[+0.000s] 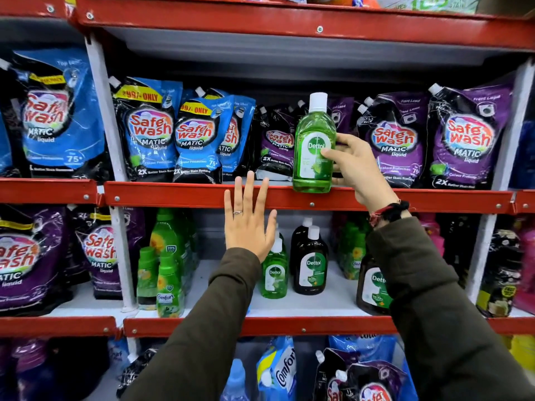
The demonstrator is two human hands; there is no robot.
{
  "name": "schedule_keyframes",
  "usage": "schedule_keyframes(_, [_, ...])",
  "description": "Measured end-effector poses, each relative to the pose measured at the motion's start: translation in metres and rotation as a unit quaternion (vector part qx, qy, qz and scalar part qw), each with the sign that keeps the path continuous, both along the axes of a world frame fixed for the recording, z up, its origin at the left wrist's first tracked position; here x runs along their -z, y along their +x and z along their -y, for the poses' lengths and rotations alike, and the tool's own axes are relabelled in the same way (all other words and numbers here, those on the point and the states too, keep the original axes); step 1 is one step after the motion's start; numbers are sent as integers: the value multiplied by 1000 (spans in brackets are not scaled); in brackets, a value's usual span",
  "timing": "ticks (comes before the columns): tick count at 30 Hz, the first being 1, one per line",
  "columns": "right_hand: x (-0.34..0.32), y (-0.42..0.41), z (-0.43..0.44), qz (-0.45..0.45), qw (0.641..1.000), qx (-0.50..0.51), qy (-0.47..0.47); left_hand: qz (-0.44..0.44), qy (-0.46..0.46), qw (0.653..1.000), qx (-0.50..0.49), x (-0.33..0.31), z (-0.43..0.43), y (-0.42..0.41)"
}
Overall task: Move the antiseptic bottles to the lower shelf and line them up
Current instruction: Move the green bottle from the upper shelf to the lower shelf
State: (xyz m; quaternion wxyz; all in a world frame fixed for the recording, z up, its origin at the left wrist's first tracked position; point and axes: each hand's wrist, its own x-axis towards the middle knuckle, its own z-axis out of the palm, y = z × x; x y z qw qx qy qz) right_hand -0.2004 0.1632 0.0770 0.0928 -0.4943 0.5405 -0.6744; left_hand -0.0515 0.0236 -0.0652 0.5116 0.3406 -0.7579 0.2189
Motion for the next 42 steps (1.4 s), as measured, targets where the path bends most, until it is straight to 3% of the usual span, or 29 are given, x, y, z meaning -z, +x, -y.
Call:
schedule_keyframes(13, [127, 9, -7, 20, 999, -33, 20, 40, 96, 995, 8, 100, -22, 9])
schedule_keyframes(23, [238, 10, 18, 0, 998, 4, 70, 99, 182, 977, 52, 192, -37, 20])
schedule_keyframes(30, [278, 4, 45, 37, 992, -5, 121, 116, 246, 959, 76, 225, -44, 20])
schedule_keyframes(42, [299, 0, 72, 36, 988, -27, 148, 149, 215, 964, 48, 234, -38, 21])
